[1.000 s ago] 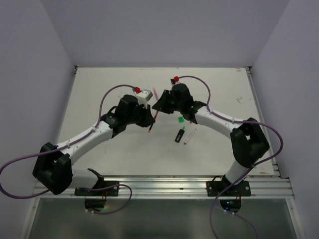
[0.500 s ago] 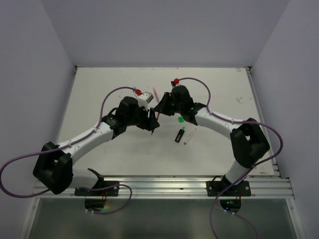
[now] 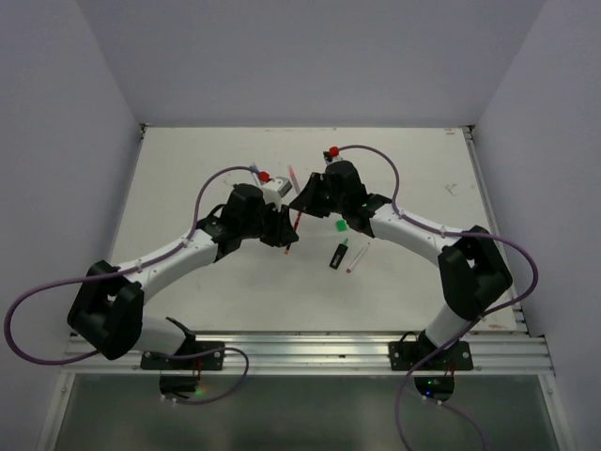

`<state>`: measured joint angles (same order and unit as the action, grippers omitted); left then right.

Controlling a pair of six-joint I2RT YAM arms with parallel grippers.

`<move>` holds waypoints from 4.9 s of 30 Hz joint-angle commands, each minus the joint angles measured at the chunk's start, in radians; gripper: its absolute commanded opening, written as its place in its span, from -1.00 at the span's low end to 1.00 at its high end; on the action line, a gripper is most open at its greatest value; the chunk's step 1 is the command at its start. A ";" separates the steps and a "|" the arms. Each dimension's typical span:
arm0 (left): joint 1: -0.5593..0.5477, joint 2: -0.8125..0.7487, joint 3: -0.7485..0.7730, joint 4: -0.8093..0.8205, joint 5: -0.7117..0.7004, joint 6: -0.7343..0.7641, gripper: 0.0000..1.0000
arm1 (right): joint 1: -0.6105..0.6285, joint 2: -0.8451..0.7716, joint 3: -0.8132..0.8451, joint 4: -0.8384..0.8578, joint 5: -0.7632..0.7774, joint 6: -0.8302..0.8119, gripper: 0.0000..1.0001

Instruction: Open the pen caps

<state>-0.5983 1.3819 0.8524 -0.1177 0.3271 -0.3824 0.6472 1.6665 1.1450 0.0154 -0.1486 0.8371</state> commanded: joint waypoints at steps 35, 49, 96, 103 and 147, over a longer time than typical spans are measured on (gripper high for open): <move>-0.011 -0.032 -0.075 -0.031 0.104 -0.006 -1.00 | -0.158 0.114 0.325 0.014 0.098 -0.029 -1.00; -0.005 0.051 -0.058 -0.097 -0.097 -0.024 -1.00 | -0.156 0.180 0.107 -0.186 0.122 -0.047 -1.00; -0.006 0.235 0.013 0.010 0.006 -0.062 -1.00 | -0.139 0.257 0.166 -0.428 0.261 -0.012 -0.37; -0.018 0.321 0.077 0.029 0.040 -0.075 -1.00 | -0.138 0.107 0.202 -0.454 0.283 -0.050 0.11; 0.101 0.163 0.157 -0.186 -0.411 -0.271 1.00 | -0.185 -0.298 -0.024 -0.411 0.368 -0.188 0.61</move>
<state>-0.5636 1.6279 1.0065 -0.2386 0.1070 -0.6102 0.4644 1.4139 1.1408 -0.4290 0.1925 0.6827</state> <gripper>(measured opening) 0.995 0.804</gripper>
